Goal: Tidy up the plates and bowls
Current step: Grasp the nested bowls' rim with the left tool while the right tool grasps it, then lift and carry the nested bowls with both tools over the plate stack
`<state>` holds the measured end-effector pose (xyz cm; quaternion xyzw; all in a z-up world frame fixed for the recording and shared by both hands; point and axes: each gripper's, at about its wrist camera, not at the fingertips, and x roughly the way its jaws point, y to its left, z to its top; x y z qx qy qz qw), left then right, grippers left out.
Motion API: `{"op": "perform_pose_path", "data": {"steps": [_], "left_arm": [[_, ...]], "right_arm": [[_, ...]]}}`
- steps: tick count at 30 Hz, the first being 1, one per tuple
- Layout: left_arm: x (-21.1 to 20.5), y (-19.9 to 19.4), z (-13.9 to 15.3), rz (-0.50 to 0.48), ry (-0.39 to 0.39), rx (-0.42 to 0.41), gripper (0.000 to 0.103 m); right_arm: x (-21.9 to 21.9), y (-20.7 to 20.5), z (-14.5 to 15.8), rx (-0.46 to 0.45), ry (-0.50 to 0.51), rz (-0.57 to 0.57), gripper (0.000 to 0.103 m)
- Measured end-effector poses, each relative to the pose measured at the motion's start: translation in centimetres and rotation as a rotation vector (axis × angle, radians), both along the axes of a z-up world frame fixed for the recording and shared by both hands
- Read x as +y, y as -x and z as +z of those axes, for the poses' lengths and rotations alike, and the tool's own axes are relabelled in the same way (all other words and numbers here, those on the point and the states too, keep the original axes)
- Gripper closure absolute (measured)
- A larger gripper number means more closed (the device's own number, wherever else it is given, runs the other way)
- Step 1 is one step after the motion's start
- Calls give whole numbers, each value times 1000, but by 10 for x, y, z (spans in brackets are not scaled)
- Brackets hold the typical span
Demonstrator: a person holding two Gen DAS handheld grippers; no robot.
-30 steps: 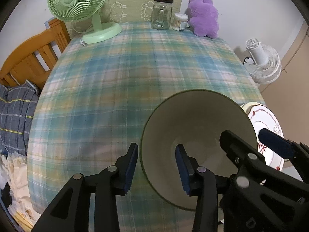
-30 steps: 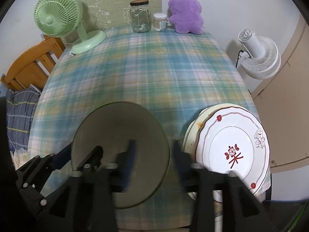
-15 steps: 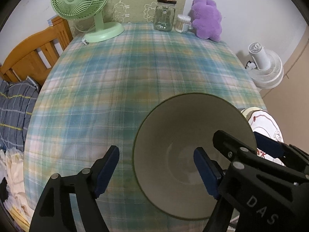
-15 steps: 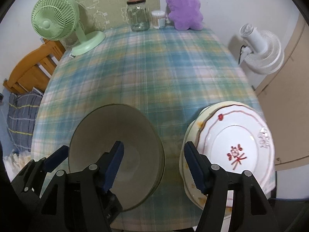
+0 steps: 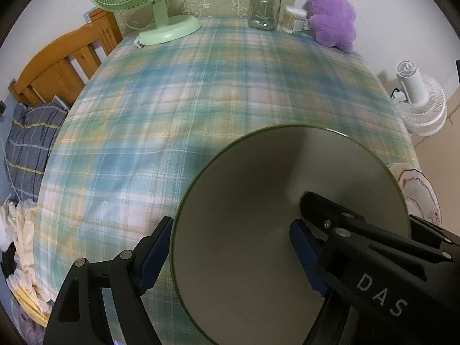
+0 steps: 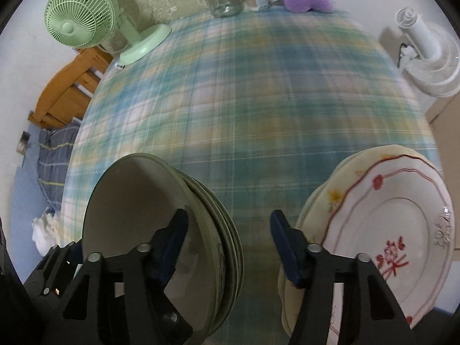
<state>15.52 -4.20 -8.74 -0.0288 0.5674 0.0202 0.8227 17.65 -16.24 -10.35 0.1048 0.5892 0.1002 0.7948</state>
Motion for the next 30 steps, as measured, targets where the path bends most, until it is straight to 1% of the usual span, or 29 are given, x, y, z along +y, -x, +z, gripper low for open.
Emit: {"op": "perform_pose_path", "data": {"steps": [4, 8, 13, 18, 23, 25, 27, 28, 30], "left_arm": [[2, 1, -3, 20, 11, 10, 20], [5, 2, -5, 26, 33, 13, 20], [8, 0, -7, 0, 66, 11, 20], [12, 0, -12, -79, 150, 5, 19], [14, -1, -13, -132, 190, -7, 25], [13, -1, -12, -152, 201, -9, 30], [13, -1, -11, -166, 204, -10, 33], [12, -1, -10, -173, 208, -11, 37], [12, -1, -10, -178, 210, -7, 37]], "right_arm": [[3, -2, -5, 15, -47, 36, 51], [7, -3, -4, 11, -63, 61, 60], [9, -2, -3, 14, -51, 53, 60], [8, 3, 0, 26, -7, 9, 60], [7, 8, 0, 31, 27, -32, 60], [9, 8, 1, 31, 33, -44, 62], [11, 9, 2, 26, 39, -50, 64], [11, 9, 2, 24, 43, -51, 63], [12, 9, 2, 23, 46, -56, 63]]}}
